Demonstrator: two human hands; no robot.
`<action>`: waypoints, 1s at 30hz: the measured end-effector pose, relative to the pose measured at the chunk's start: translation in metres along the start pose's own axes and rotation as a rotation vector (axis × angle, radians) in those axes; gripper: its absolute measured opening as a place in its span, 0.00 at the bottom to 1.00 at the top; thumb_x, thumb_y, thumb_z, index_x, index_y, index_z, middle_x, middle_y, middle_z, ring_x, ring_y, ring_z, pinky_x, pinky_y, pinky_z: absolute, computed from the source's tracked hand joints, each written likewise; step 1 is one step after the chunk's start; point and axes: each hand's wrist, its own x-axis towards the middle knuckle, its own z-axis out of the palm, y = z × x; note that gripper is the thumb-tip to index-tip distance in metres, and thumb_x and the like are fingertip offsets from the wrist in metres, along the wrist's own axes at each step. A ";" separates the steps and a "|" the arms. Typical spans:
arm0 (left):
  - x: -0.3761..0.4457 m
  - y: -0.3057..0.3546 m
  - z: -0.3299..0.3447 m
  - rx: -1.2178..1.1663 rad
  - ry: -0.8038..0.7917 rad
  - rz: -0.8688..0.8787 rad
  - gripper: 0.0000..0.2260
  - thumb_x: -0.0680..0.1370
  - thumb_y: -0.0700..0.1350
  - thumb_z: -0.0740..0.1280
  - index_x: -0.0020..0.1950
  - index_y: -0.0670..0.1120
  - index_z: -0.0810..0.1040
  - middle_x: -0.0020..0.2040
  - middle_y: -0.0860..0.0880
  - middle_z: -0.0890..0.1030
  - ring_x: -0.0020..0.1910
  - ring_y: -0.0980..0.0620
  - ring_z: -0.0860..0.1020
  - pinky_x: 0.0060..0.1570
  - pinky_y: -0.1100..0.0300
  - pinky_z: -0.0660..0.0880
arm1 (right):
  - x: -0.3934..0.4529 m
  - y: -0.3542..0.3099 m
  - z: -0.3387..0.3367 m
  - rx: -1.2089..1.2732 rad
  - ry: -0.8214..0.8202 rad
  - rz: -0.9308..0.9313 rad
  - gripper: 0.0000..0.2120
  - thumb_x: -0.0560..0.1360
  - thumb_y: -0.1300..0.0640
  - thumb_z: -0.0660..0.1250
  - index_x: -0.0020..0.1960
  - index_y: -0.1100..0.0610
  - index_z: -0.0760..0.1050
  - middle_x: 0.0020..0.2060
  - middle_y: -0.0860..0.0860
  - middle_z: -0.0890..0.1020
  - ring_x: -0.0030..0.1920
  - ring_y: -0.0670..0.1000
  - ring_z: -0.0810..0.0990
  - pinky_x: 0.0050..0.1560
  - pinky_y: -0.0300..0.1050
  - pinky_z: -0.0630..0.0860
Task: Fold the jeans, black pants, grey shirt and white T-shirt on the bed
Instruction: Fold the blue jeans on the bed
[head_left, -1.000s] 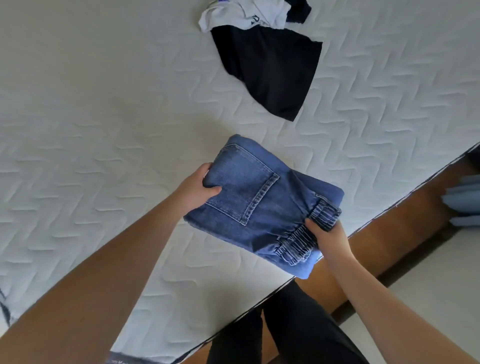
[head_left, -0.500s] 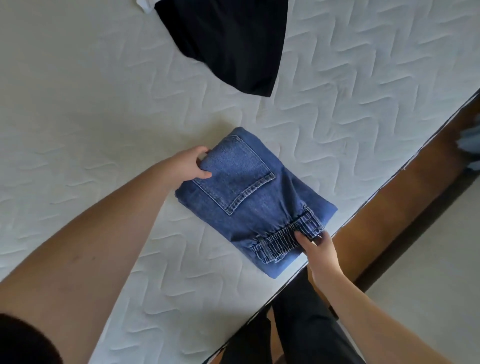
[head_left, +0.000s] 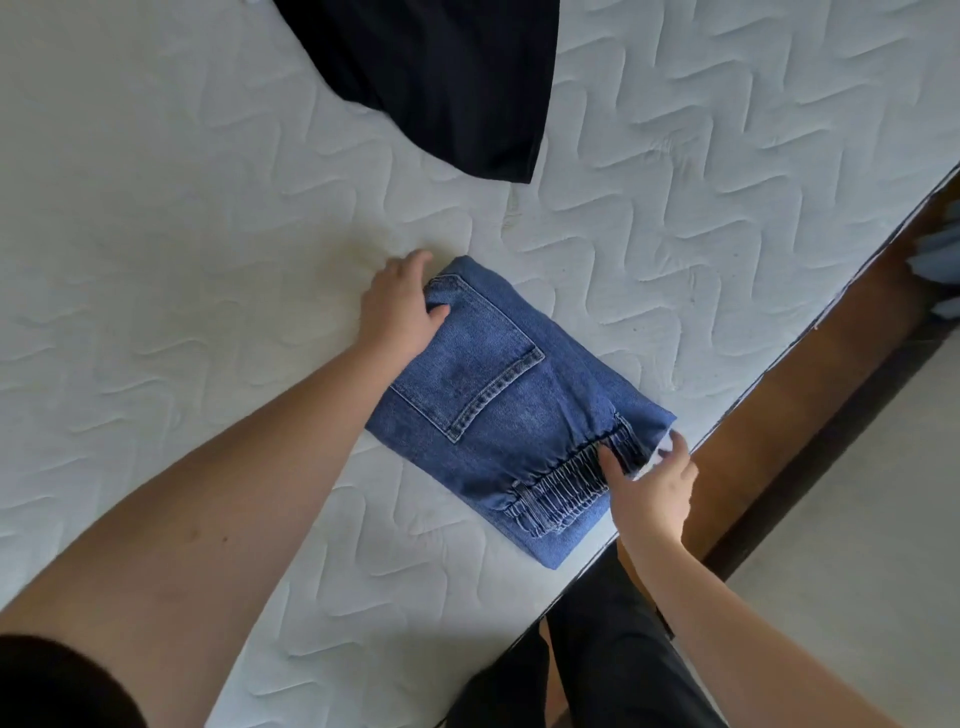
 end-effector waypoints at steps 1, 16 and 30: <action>-0.005 0.004 0.000 0.095 0.127 0.170 0.23 0.77 0.47 0.67 0.71 0.44 0.68 0.66 0.42 0.74 0.65 0.42 0.73 0.63 0.47 0.70 | -0.004 -0.003 0.001 -0.068 0.078 -0.157 0.40 0.72 0.44 0.72 0.76 0.56 0.56 0.69 0.59 0.68 0.67 0.60 0.70 0.68 0.60 0.67; -0.008 -0.019 0.092 0.449 0.236 0.680 0.27 0.84 0.56 0.50 0.81 0.47 0.50 0.81 0.47 0.51 0.79 0.48 0.50 0.76 0.45 0.52 | 0.037 -0.092 0.106 -0.740 -0.016 -0.807 0.32 0.83 0.44 0.45 0.78 0.59 0.36 0.79 0.55 0.42 0.79 0.53 0.41 0.77 0.52 0.36; -0.013 -0.009 0.078 0.372 0.215 0.639 0.25 0.84 0.55 0.52 0.80 0.48 0.56 0.80 0.48 0.56 0.79 0.48 0.55 0.75 0.45 0.56 | 0.043 -0.024 0.036 -0.790 -0.045 -0.562 0.47 0.75 0.26 0.40 0.78 0.59 0.34 0.79 0.55 0.42 0.79 0.53 0.42 0.78 0.51 0.41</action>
